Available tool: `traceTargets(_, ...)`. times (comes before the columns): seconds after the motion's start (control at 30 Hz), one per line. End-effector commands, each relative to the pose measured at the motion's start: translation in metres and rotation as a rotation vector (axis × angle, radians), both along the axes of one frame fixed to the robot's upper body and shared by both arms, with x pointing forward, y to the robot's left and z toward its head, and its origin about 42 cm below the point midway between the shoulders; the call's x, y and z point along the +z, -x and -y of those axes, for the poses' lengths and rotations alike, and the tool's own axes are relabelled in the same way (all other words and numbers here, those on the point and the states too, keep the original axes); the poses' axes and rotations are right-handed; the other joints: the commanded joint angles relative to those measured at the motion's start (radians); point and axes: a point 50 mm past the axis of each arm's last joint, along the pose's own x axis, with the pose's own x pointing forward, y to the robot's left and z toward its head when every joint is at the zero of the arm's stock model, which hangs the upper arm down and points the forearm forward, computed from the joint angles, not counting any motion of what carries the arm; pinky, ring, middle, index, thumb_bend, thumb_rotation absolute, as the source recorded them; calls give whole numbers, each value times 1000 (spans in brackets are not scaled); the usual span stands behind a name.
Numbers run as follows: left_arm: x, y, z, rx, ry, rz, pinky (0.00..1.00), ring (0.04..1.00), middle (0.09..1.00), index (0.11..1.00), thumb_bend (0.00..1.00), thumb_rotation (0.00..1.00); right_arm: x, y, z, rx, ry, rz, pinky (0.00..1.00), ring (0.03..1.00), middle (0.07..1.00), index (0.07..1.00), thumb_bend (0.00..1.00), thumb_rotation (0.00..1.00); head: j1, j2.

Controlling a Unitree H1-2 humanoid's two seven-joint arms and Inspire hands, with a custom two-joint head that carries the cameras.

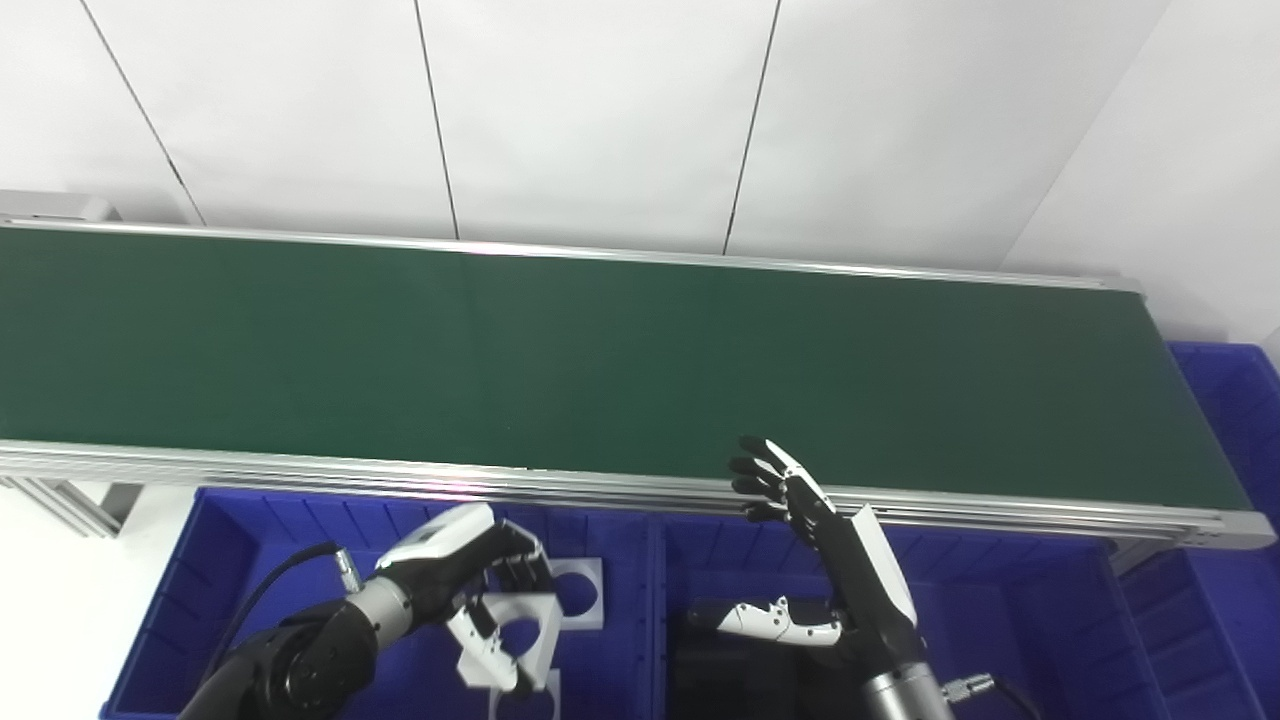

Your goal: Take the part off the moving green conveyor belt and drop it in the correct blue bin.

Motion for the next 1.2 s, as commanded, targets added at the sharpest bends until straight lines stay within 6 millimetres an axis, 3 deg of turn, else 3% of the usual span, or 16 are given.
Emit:
traceTargets(0.0,17,-11,4,-4,-14,44,676,785,823,778,625,3,13,-3,-2,-2,-22,43,717,809,843,905,863,333,5,-1)
traceTargets(0.07,17,-11,4,4,-13,12,716,855,895,865,674,55,13,-2,-3,-2,-20,46,719,811,844,909,862,332,6,-1)
traceTargets(0.2,20,-11,3,5,7,-34,783,956,983,947,762,134,15,-1,-3,-9,-20,49,720,812,847,913,865,324,6,0)
traceTargets(0.33,24,-10,-1,1,77,-50,883,998,1000,992,872,188,18,2,1,-21,-1,36,761,837,869,930,882,320,5,0)
traceTargets(0.43,24,-7,-6,27,282,-45,891,999,1000,979,912,224,20,5,9,-23,21,0,773,867,902,958,902,326,-3,-7)
traceTargets(0.6,22,-2,-10,66,574,46,865,947,963,933,892,212,20,7,15,3,67,-38,794,877,913,967,914,325,-12,-22)
traceTargets(0.67,20,0,-11,82,645,70,839,907,945,939,863,265,20,8,15,14,77,-55,790,883,924,972,919,314,-10,-27)
traceTargets(0.8,20,6,-11,133,727,108,802,876,925,942,856,295,19,10,15,14,95,-76,779,884,927,967,916,263,-11,-40)
traceTargets(1.17,16,18,-6,201,788,122,798,861,897,907,840,220,11,16,17,2,117,-99,779,869,914,956,892,208,-16,-65)
